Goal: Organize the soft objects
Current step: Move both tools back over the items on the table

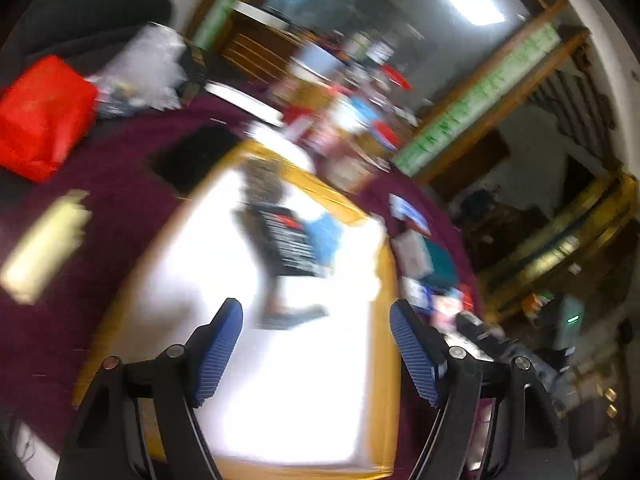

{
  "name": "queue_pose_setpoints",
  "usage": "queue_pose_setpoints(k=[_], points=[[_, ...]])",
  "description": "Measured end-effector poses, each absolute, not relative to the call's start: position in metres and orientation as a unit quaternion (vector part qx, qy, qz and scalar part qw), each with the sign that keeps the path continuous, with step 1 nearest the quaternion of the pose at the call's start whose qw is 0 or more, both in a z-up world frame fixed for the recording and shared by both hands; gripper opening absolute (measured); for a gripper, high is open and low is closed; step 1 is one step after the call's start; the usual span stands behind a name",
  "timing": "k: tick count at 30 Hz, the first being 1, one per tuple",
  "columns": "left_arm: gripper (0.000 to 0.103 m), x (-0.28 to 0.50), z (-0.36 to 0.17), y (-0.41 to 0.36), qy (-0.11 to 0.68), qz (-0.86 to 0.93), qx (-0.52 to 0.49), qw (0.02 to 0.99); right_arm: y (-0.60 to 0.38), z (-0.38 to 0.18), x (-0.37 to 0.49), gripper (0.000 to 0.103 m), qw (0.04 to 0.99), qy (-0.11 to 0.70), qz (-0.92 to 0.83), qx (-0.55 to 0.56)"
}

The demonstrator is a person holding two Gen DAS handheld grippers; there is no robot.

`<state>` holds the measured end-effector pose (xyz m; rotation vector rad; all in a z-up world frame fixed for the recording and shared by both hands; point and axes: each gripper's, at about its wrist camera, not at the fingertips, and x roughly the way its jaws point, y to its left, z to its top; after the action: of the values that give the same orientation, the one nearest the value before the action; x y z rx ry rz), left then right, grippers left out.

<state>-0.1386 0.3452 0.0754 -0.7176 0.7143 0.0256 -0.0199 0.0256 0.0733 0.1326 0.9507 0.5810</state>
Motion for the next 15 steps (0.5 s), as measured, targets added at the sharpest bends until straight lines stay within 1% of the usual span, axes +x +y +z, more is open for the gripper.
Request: queue_pose_setpoints(k=[4, 6, 9, 12, 14, 15], points=[[0.079, -0.106, 0.076, 0.311, 0.357, -0.068, -0.355, 0.861, -0.015, 0.066, -0.031, 0.072, 0.845, 0.457, 0.260, 0.098], [0.079, -0.079, 0.067, 0.287, 0.389, -0.109, -0.351, 0.844, -0.030, 0.069, -0.038, 0.072, 0.849, 0.451, 0.256, 0.102], [0.079, -0.049, 0.045, 0.268, 0.448, -0.102, -0.333, 0.823, -0.046, 0.077, -0.049, 0.072, 0.860, 0.437, 0.247, 0.094], [0.079, -0.031, 0.023, 0.270, 0.483, -0.067, -0.321, 0.812, -0.061, 0.079, -0.056, 0.072, 0.867, 0.427, 0.240, 0.094], [0.079, -0.026, 0.015, 0.288, 0.476, -0.054, -0.353, 0.803, -0.069, 0.079, -0.058, 0.072, 0.868, 0.424, 0.238, 0.098], [0.079, -0.025, 0.016, 0.291, 0.474, -0.041, -0.352, 0.806, -0.074, 0.078, -0.059, 0.072, 0.869, 0.423, 0.238, 0.100]])
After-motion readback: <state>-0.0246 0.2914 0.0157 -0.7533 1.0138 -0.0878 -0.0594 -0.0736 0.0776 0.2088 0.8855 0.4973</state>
